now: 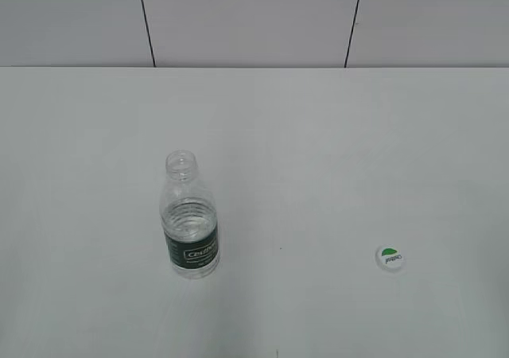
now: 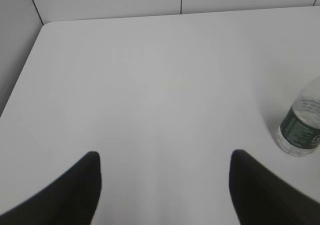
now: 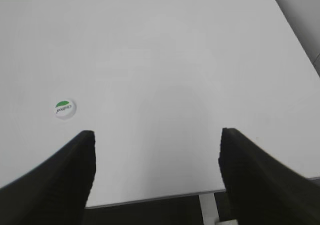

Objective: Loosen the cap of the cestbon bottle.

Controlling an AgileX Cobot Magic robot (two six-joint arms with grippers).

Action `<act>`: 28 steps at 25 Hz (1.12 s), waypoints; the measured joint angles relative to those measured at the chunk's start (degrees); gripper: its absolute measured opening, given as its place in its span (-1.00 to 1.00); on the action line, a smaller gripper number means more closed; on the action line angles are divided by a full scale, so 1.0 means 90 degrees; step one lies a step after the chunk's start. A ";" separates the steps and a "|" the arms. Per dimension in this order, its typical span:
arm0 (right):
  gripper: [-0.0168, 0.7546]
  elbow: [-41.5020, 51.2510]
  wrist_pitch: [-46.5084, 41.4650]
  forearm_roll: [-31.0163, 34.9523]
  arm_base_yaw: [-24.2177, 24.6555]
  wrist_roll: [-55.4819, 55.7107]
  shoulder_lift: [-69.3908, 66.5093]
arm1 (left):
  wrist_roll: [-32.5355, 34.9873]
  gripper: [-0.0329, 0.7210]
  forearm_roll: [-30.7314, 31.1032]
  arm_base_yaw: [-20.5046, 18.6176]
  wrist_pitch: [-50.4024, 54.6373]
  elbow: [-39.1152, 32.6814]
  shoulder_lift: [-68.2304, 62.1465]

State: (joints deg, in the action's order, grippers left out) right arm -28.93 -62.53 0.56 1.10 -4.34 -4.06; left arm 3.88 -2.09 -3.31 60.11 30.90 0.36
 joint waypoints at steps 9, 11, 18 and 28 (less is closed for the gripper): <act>0.58 0.0000 0.0008 0.0005 0.0000 0.0017 0.0488 | 0.0000 0.33 0.0000 0.0000 0.0007 0.0000 0.0000; 0.58 0.0000 0.0008 0.0005 0.0000 0.0024 0.0488 | 0.0000 0.33 0.0000 0.0000 0.0007 0.0000 0.0000; 0.58 0.0000 0.0008 0.0025 -0.0263 0.0023 0.0488 | 0.0000 0.31 0.0000 0.0000 0.0007 0.0000 0.0000; 0.58 0.0000 0.0020 0.0030 -0.0348 0.0025 0.0488 | 0.0000 0.28 0.0000 0.0000 0.0007 0.0000 0.0000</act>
State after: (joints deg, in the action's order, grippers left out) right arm -28.92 -62.35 0.83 -2.03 -4.12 0.33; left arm 3.88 -2.09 -3.31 60.17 30.90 0.36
